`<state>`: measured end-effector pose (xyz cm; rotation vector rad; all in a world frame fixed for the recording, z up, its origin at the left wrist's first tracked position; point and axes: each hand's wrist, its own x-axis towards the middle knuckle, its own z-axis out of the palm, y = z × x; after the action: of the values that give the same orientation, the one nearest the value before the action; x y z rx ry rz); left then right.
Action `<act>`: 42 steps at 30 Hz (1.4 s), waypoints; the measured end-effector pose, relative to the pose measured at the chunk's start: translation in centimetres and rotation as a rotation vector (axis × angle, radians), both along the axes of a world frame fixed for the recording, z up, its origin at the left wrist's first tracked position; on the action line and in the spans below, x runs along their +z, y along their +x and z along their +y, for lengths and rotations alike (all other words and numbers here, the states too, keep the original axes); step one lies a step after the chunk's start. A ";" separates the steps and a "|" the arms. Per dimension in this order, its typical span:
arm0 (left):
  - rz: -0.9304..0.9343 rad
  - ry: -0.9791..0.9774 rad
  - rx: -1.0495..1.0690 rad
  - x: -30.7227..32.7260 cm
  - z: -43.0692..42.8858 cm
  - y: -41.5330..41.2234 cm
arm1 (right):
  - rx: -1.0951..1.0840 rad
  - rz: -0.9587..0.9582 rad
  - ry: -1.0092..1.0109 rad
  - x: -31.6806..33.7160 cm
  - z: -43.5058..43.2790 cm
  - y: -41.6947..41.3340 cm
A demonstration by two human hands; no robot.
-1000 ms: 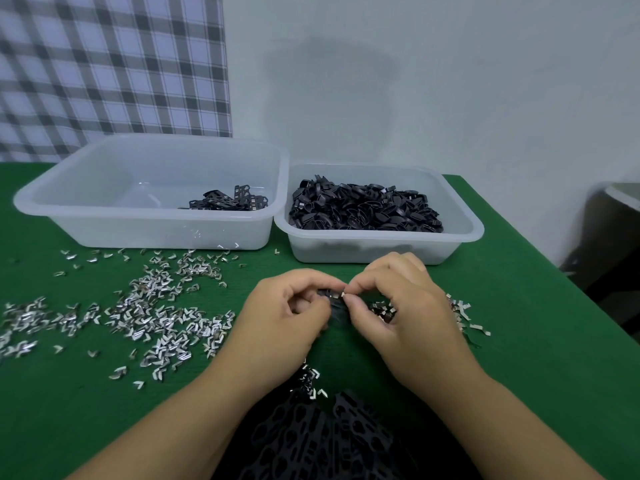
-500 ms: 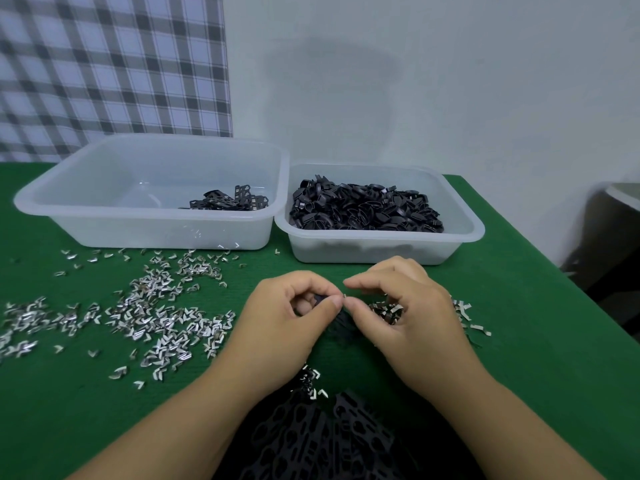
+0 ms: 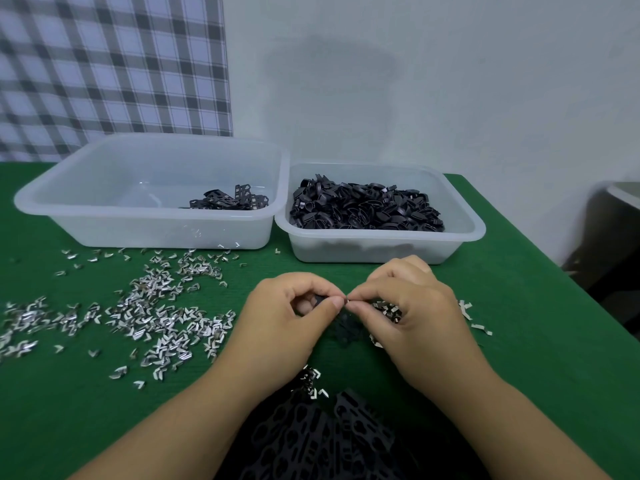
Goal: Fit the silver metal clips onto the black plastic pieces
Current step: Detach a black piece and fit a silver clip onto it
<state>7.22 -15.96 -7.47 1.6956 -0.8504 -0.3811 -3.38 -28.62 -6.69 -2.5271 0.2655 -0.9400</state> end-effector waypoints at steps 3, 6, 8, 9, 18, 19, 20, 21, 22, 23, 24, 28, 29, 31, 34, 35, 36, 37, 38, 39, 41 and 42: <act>0.078 -0.049 0.033 0.1 0.0 0.0 | -0.035 -0.015 0.014 -0.1 -0.1 0.0; 0.156 -0.080 0.045 0.2 -0.2 -0.1 | -0.069 -0.090 0.036 -0.1 -0.2 -0.1; 0.223 -0.129 0.045 0.3 -0.3 0.0 | -0.068 -0.118 0.026 0.0 -0.1 0.0; 0.258 -0.153 0.046 0.3 -0.3 0.0 | -0.066 -0.117 0.010 0.0 0.0 0.0; 0.343 -0.171 0.050 0.2 -0.3 0.0 | -0.101 -0.086 -0.097 0.0 0.1 0.2; 0.342 -0.170 0.047 0.2 -0.3 0.0 | -0.100 -0.082 -0.108 0.0 0.1 0.2; 0.343 -0.170 0.043 0.2 -0.3 0.0 | -0.100 -0.079 -0.119 0.0 0.1 0.2; 0.343 -0.170 0.040 0.2 -0.3 0.0 | -0.102 -0.080 -0.130 0.0 0.1 0.2; 0.344 -0.170 0.037 0.2 -0.4 0.0 | -0.105 -0.083 -0.140 0.0 0.2 0.3; 0.345 -0.170 0.035 0.3 -0.4 0.0 | -0.109 -0.086 -0.147 0.0 0.2 0.3; 0.345 -0.169 0.034 0.3 -0.4 0.0 | -0.113 -0.089 -0.151 0.0 0.2 0.3; 0.350 -0.175 0.026 0.4 -0.3 -0.1 | -0.110 -0.102 -0.146 0.0 0.3 0.4; 0.359 -0.180 0.027 0.4 -0.3 -0.1 | -0.106 -0.110 -0.135 0.0 0.3 0.4; 0.375 -0.188 0.027 0.4 -0.3 -0.1 | -0.097 -0.123 -0.103 0.0 0.3 0.4; 0.381 -0.193 0.018 0.5 -0.3 -0.2 | -0.081 -0.134 -0.067 0.0 0.2 0.3; 0.383 -0.195 0.013 0.5 -0.3 -0.2 | -0.074 -0.137 -0.063 0.0 0.2 0.3; 0.386 -0.198 0.006 0.5 -0.2 -0.2 | -0.066 -0.137 -0.058 -0.1 0.2 0.4; 0.391 -0.201 0.000 0.5 -0.2 -0.2 | -0.056 -0.133 -0.052 -0.1 0.3 0.4; 0.395 -0.202 -0.005 0.5 -0.2 -0.2 | -0.047 -0.127 -0.045 -0.1 0.3 0.4; 0.397 -0.203 -0.010 0.6 -0.2 -0.2 | -0.040 -0.121 -0.038 -0.1 0.3 0.5; 0.400 -0.206 -0.014 0.6 -0.2 -0.3 | -0.033 -0.115 -0.017 -0.2 0.3 0.5; 0.397 -0.206 -0.016 0.6 -0.3 -0.3 | -0.031 -0.114 -0.002 -0.2 0.3 0.5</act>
<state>6.95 -16.21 -6.86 1.3622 -0.5876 -0.5966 -2.85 -28.28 -6.87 -2.4675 0.2698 -1.0924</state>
